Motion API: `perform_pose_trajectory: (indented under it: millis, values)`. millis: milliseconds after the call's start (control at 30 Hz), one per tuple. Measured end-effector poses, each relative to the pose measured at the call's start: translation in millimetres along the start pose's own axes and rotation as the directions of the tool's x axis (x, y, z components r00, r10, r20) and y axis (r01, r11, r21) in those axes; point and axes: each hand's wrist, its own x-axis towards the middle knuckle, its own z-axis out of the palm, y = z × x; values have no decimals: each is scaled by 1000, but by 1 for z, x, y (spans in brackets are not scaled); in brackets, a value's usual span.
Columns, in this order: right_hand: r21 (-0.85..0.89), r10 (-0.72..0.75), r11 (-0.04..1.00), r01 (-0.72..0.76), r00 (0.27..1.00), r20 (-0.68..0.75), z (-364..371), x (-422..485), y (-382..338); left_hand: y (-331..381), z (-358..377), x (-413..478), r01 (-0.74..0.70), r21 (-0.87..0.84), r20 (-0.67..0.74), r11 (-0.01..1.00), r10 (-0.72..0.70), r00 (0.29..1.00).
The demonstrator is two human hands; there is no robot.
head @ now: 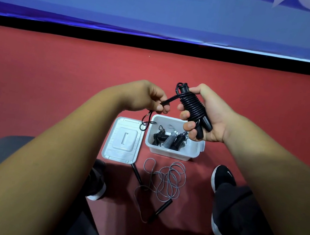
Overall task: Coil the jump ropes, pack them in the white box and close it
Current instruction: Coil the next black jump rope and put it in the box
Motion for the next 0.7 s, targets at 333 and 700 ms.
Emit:
perform_pose_trajectory:
  millis: [333, 700]
  values:
    - [-58, -1, 998, 13, 980, 201, 14, -2, 11, 3, 10, 0, 21, 102, -59, 995, -15, 998]
    - [-265, 246, 955, -133, 854, 458, 13, -4, 23, 9, 8, 1, -46, -65, -6, 997, 46, 999]
